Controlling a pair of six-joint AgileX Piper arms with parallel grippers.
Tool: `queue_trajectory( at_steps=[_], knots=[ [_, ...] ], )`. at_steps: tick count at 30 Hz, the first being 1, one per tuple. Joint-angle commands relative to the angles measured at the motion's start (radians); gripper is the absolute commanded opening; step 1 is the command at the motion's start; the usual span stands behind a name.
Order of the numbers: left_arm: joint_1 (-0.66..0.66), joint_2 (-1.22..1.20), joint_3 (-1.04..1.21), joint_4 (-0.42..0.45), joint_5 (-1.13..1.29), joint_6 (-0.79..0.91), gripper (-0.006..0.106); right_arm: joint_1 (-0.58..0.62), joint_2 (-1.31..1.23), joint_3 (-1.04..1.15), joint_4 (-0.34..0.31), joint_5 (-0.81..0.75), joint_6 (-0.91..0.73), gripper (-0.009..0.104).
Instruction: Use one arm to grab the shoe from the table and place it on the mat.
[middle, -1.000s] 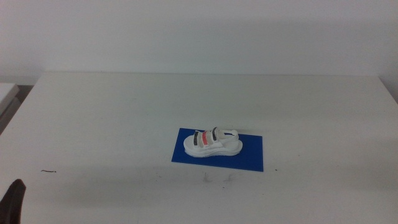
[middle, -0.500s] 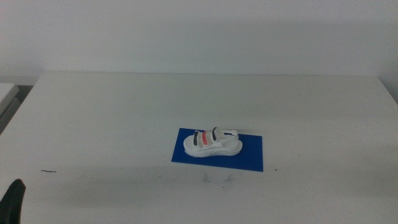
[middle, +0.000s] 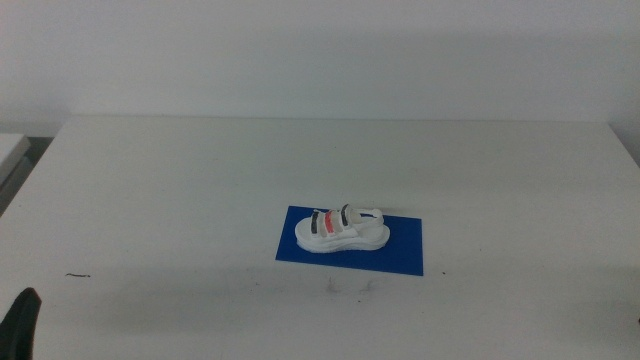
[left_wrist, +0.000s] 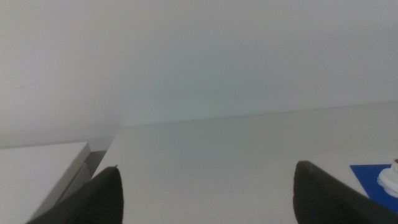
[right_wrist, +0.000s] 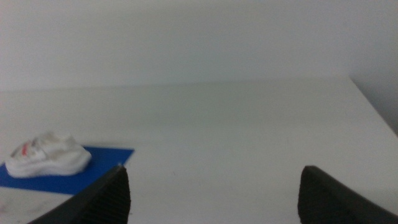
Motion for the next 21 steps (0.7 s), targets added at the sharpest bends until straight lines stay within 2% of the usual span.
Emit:
queue_trajectory(
  at_steps=[1,10,21],
  knots=[
    [0.000,0.005,0.001,-0.004,-0.011,-0.003,0.094,-0.021,-0.003,0.021,0.004,-0.006,-0.001,0.092],
    [0.000,0.005,0.001,-0.004,-0.011,-0.003,0.094,-0.159,-0.003,0.021,0.004,0.012,-0.001,0.093],
    [0.000,0.005,0.001,-0.004,-0.011,-0.003,0.094,-0.166,-0.003,0.021,-0.017,0.012,-0.001,0.093]
  ],
)
